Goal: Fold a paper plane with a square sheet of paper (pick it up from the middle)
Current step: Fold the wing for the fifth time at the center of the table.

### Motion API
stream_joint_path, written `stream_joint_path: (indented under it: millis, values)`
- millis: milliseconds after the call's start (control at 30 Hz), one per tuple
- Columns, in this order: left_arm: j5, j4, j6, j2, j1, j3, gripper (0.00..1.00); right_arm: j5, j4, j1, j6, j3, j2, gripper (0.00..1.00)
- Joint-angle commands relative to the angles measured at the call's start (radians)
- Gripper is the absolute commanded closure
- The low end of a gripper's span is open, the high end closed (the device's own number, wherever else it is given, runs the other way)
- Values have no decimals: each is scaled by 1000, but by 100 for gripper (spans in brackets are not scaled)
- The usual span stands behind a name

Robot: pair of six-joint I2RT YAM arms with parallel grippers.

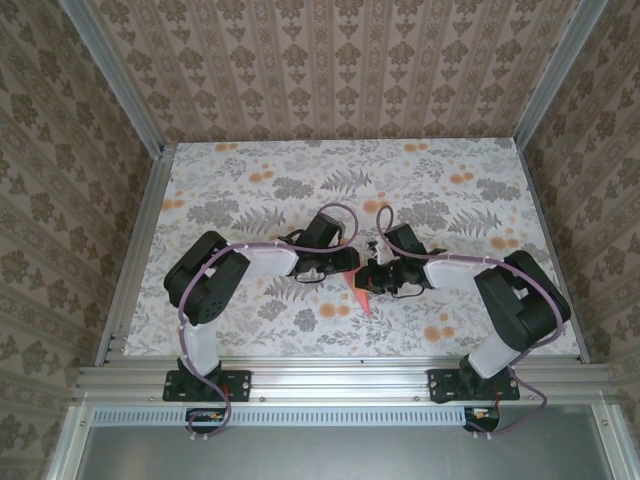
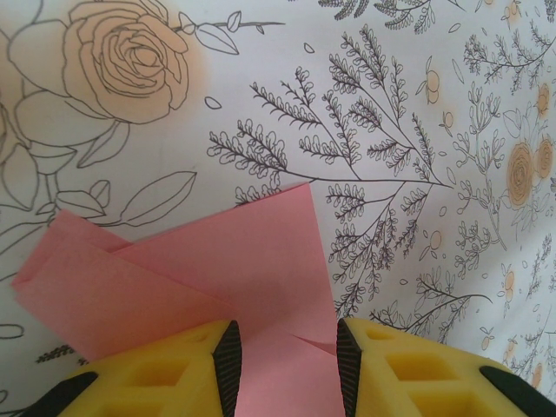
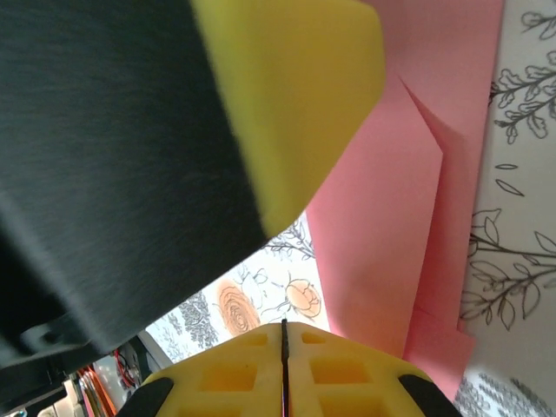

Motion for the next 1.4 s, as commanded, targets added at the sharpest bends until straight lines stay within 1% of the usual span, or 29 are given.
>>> stream_joint_path:
  millis: [0, 167, 300, 500, 667, 733, 967, 1067, 1167, 1367]
  values:
    - [-19, -106, 10, 8, 8, -13, 62, 2, 17, 3, 18, 15, 49, 90]
    - [-14, -101, 12, 2, 8, -11, 61, 108, -86, 2, -35, 9, 97, 91]
    - [-2, -97, 23, -21, 14, -5, 60, 144, -136, 2, -73, -7, 128, 91]
    - [32, -76, 38, -97, 29, -5, 52, 148, -132, 2, -75, -24, 135, 92]
    - [57, -65, 52, -139, 30, 1, 51, 143, -112, 2, -57, -21, 138, 92]
    - [72, -50, 51, -138, 29, -3, 52, 140, -104, 2, -52, -22, 140, 92]
    - [106, 8, 11, -91, 24, -31, 60, 140, -83, 2, -38, -30, 149, 92]
    - [127, 67, -15, -65, 21, -54, 60, 140, -75, 2, -33, -35, 149, 92]
    - [119, 71, -2, -39, 26, -57, 61, 141, -74, 2, -31, -39, 146, 92]
    - [91, 128, 0, -12, 72, -88, 61, 142, -74, 0, -36, -57, 146, 92]
